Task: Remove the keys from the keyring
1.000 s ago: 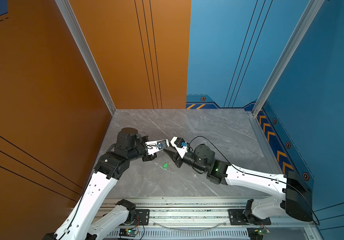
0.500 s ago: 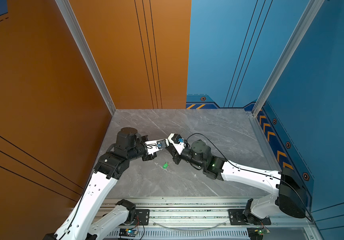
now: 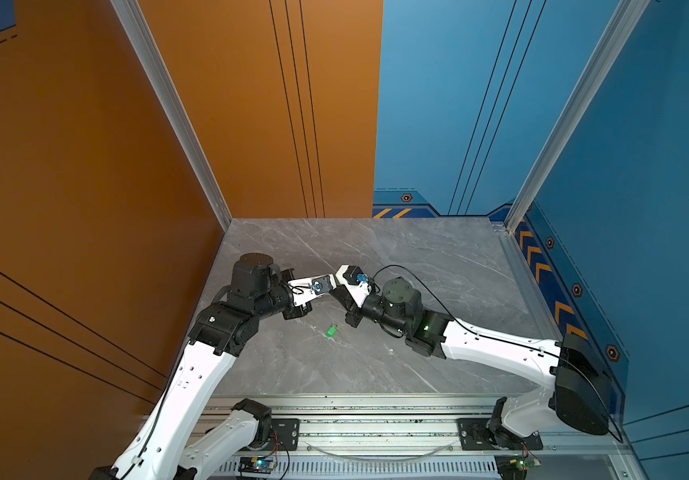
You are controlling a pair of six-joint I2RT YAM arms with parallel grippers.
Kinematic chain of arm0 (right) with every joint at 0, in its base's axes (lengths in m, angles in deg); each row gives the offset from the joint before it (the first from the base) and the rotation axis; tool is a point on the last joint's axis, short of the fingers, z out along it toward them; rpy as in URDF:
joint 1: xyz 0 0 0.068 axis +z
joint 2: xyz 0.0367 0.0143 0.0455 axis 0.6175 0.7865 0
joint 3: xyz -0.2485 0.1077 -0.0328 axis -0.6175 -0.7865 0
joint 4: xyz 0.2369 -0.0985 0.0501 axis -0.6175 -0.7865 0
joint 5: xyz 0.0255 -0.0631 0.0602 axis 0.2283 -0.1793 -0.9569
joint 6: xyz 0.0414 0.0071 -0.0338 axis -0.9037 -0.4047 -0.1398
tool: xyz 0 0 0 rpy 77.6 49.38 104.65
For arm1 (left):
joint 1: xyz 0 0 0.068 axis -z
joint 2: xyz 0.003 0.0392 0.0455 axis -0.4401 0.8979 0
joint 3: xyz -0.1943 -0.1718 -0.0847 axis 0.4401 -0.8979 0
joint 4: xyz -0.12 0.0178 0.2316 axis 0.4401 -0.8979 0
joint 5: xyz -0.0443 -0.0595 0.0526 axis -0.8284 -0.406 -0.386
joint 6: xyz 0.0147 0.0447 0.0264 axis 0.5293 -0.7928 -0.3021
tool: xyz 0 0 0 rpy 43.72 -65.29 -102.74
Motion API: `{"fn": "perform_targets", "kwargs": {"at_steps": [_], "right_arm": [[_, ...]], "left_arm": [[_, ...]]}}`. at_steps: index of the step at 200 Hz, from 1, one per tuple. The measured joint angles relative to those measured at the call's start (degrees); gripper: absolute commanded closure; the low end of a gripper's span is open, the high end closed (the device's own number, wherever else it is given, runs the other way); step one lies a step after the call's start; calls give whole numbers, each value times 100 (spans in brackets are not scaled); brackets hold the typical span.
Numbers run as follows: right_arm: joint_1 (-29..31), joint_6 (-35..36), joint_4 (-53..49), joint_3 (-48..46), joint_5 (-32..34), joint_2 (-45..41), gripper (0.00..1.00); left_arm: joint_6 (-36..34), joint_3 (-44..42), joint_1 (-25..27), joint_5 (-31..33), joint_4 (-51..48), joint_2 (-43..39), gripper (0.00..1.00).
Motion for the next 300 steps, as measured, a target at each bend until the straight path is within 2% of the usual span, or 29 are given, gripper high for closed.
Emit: {"fn": "perform_targets", "kwargs": {"at_steps": [76, 142, 163, 182, 199, 215, 300], "right_arm": [[-13, 26, 260, -61, 7, -28, 100], [20, 181, 461, -90, 76, -59, 100], [20, 179, 520, -90, 125, -59, 90], [17, 175, 577, -107, 138, -59, 85], [0, 136, 640, -133, 111, -59, 73], [-26, 173, 595, -138, 24, -59, 66], [-302, 107, -243, 168, -553, -13, 69]], "left_arm": [[68, -361, -352, -153, 321, -4, 100], [455, -542, -396, -407, 713, 24, 100], [573, -540, -396, -450, 754, 31, 100], [638, -511, -396, -463, 758, 28, 100], [675, -483, -396, -463, 748, 28, 100], [691, -481, -422, -466, 756, 24, 100], [691, -483, -431, -468, 752, -107, 100]]}}
